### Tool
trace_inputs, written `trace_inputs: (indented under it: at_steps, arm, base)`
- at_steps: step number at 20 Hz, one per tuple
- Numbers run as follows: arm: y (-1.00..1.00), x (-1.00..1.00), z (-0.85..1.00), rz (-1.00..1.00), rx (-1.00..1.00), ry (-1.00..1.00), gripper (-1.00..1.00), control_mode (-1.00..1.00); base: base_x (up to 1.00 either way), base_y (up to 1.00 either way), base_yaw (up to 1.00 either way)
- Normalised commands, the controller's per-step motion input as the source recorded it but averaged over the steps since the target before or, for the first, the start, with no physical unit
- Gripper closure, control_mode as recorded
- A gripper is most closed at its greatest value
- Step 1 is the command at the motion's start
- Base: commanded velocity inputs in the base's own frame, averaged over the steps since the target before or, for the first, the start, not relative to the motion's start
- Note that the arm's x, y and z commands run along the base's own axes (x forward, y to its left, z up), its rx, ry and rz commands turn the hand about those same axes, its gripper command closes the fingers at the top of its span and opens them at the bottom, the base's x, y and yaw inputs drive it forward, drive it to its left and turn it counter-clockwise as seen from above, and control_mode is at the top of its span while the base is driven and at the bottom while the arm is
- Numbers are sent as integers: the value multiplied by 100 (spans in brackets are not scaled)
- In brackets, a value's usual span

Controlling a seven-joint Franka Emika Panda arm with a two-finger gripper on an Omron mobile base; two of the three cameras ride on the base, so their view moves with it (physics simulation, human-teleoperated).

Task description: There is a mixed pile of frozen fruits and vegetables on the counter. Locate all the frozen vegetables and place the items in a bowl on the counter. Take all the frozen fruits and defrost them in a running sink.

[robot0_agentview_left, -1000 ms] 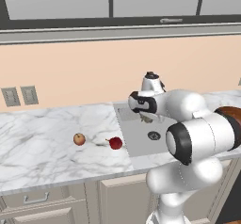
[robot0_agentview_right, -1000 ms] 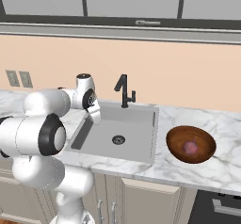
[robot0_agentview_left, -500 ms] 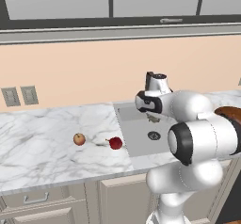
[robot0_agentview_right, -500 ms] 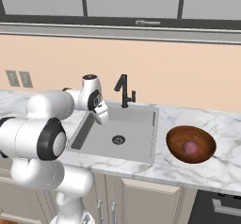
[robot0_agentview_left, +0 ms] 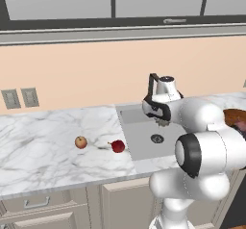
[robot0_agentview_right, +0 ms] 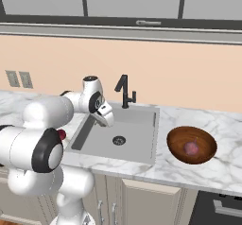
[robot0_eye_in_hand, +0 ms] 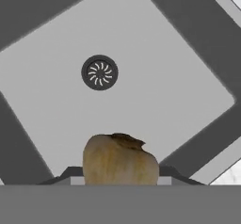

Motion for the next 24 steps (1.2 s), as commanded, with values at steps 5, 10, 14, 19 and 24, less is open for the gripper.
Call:
trace_inputs:
  at_steps: [5, 10, 14, 19, 24]
  arm:
    - [-39, -14, 14, 5, -3, 1, 100, -100]
    - [-38, -7, 17, 1, -2, 7, 100, -100]
    - [-40, -9, 20, 0, -1, 9, 100, -100]
    - [-41, -9, 21, 0, -1, 7, 100, -100]
    - [-42, -4, 17, 0, 1, 5, 100, -100]
  base:
    - [0, 0, 0]
    - [0, 0, 0]
    - [0, 0, 0]
    - [0, 0, 0]
    - [0, 0, 0]
